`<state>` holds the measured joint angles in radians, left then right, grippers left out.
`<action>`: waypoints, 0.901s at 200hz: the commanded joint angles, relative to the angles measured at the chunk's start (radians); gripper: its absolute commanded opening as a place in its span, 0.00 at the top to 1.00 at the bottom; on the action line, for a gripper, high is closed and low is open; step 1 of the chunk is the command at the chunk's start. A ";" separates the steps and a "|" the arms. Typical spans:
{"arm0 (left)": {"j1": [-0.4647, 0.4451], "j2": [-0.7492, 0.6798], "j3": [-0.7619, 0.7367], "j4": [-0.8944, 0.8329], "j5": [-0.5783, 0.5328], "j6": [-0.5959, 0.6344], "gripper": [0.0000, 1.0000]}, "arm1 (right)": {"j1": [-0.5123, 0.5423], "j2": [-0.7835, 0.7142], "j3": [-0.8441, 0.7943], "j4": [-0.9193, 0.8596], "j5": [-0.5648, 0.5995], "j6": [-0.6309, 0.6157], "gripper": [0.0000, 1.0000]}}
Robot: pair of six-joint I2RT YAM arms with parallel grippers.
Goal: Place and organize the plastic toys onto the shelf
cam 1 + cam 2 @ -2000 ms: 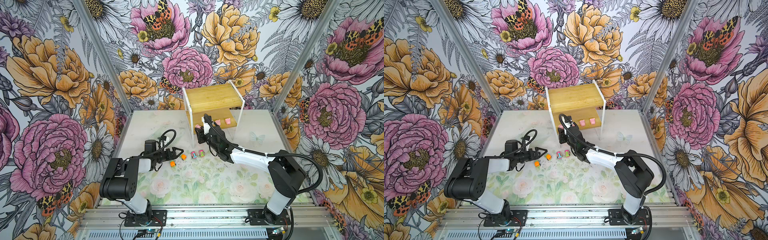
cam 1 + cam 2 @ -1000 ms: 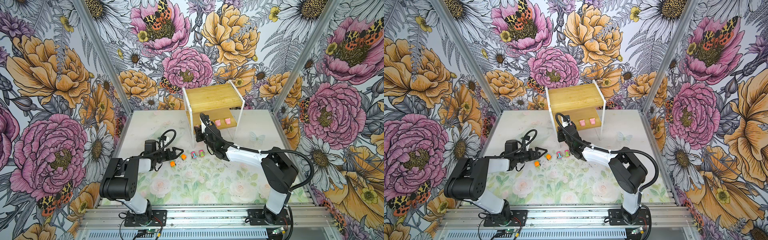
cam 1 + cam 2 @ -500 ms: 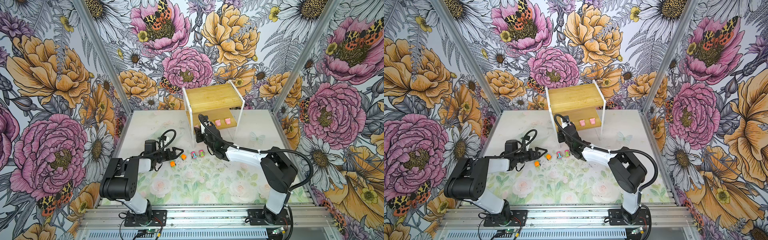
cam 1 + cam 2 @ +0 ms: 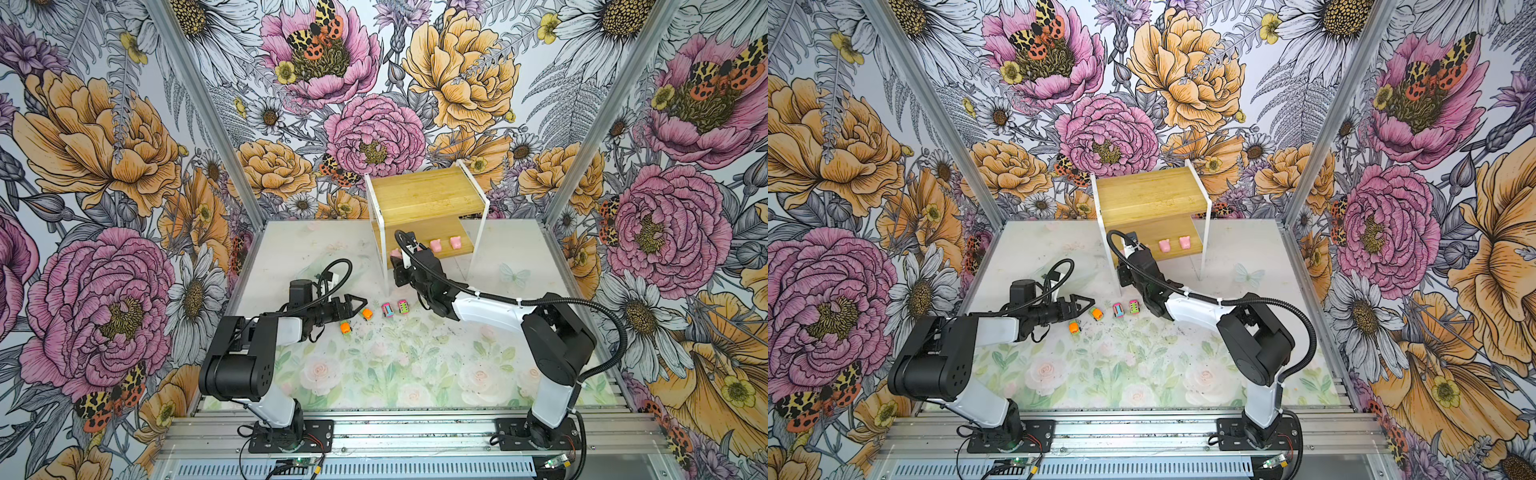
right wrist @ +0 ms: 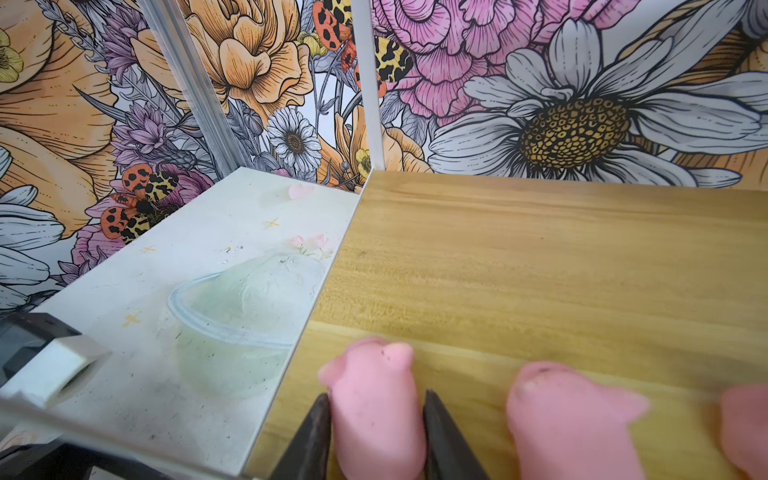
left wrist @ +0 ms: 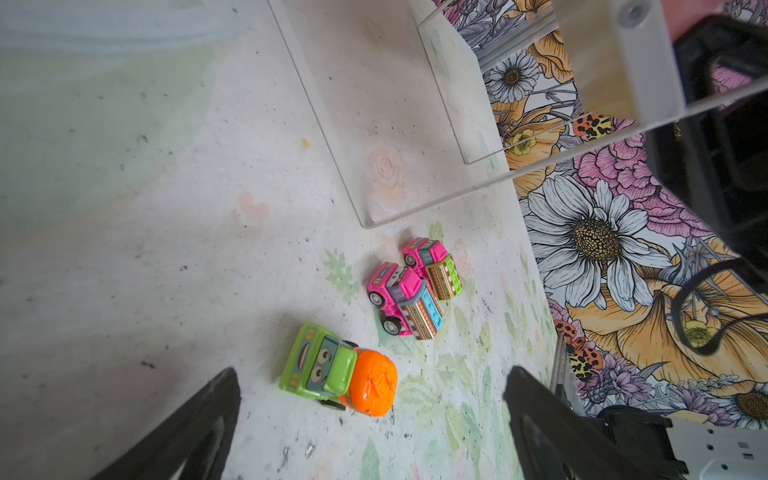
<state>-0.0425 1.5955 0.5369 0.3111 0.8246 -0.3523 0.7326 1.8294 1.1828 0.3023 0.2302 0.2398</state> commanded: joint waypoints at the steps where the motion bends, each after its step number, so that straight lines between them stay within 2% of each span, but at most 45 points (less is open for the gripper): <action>1: 0.010 0.014 0.021 -0.001 0.024 -0.001 0.01 | -0.007 0.025 0.013 -0.006 -0.019 -0.018 0.63; 79: 0.010 0.017 0.024 -0.004 0.024 -0.001 0.01 | -0.007 0.053 0.041 -0.008 -0.020 0.021 0.63; 149: 0.010 0.015 0.023 -0.004 0.023 0.002 0.01 | -0.003 -0.004 -0.011 -0.012 -0.017 0.026 0.51; 180: 0.011 0.015 0.023 -0.005 0.022 0.001 0.01 | -0.001 -0.078 -0.076 -0.032 -0.059 0.034 0.48</action>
<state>-0.0425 1.6012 0.5400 0.3107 0.8246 -0.3523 0.7326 1.8210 1.1625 0.3111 0.2077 0.2516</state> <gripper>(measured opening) 0.988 0.509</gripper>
